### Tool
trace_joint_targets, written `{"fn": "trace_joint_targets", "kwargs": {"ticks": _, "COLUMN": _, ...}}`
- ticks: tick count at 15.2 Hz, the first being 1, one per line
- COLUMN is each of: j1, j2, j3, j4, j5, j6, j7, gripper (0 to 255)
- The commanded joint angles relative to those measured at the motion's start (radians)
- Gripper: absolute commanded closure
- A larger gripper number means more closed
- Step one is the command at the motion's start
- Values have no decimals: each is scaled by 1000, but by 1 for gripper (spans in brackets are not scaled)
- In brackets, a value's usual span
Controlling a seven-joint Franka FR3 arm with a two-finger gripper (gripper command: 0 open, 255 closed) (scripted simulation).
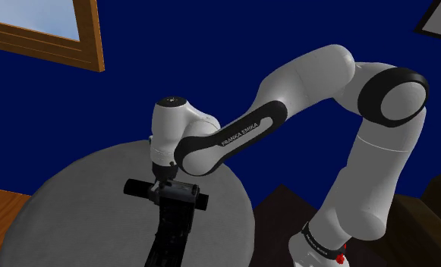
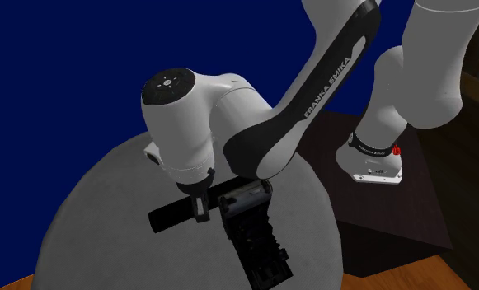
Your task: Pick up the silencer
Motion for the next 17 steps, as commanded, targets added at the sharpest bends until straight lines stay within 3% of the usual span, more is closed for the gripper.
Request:
{"fn": "trace_joint_targets", "kwargs": {"ticks": 1, "j1": 0, "j2": 2, "j3": -1, "j4": -1, "j5": -1, "j6": 2, "j7": 1, "gripper": 255}}
{"fn": "trace_joint_targets", "kwargs": {"ticks": 8, "j1": 1, "j2": 4, "j3": -1, "j4": 3, "j5": -1, "j6": -1, "j7": 1, "gripper": 255}}
{"fn": "trace_joint_targets", "kwargs": {"ticks": 17, "j1": -11, "j2": -70, "j3": 12, "j4": 45, "j5": 44, "j6": -109, "j7": -28, "gripper": 255}}
